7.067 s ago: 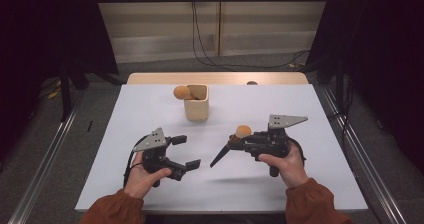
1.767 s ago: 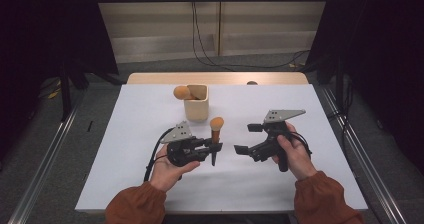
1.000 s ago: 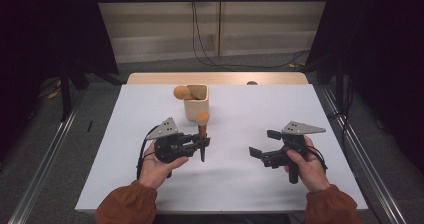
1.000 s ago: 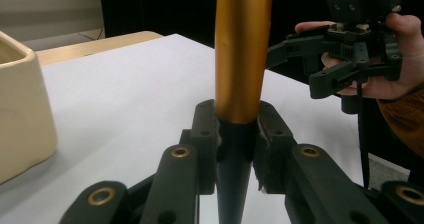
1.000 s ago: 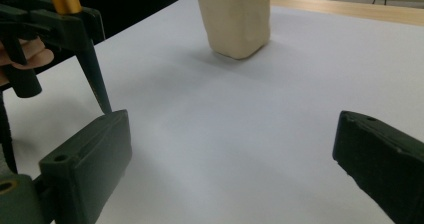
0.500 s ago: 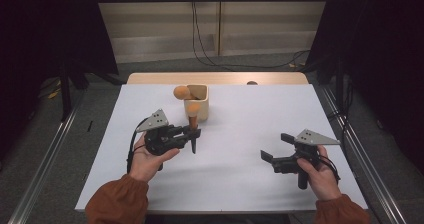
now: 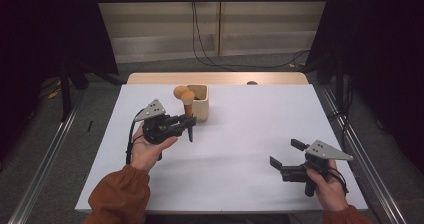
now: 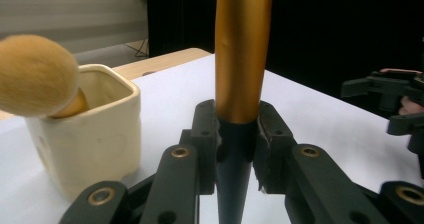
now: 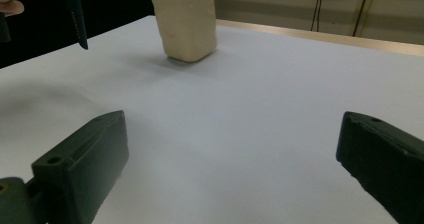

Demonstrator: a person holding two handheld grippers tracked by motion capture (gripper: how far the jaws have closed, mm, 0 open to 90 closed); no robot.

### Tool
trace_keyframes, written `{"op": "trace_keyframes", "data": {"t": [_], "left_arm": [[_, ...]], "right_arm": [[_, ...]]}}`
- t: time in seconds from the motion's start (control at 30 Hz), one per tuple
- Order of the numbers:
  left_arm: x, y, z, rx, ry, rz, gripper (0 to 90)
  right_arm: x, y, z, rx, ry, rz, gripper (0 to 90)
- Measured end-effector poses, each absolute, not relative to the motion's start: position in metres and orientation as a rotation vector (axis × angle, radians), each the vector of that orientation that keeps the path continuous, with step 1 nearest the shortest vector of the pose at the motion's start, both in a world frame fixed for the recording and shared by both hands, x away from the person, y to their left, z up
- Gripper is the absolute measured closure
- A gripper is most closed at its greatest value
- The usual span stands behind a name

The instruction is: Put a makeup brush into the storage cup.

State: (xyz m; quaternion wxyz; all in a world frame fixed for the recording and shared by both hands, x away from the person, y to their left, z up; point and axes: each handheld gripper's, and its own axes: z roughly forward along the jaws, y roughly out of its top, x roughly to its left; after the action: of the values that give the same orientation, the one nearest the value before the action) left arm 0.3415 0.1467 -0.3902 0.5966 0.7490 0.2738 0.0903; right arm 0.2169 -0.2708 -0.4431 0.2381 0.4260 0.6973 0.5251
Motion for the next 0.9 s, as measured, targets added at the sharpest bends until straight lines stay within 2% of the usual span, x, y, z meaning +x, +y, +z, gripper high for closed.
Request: {"op": "trace_keyframes", "data": {"t": [0.9], "left_arm": [[0.391, 0.125, -0.367, 1.647, 0.686, 0.337, 74.2]], "right_arm": [[0.205, -0.285, -0.45, 1.201, 1.798, 1.425, 0.0]]}}
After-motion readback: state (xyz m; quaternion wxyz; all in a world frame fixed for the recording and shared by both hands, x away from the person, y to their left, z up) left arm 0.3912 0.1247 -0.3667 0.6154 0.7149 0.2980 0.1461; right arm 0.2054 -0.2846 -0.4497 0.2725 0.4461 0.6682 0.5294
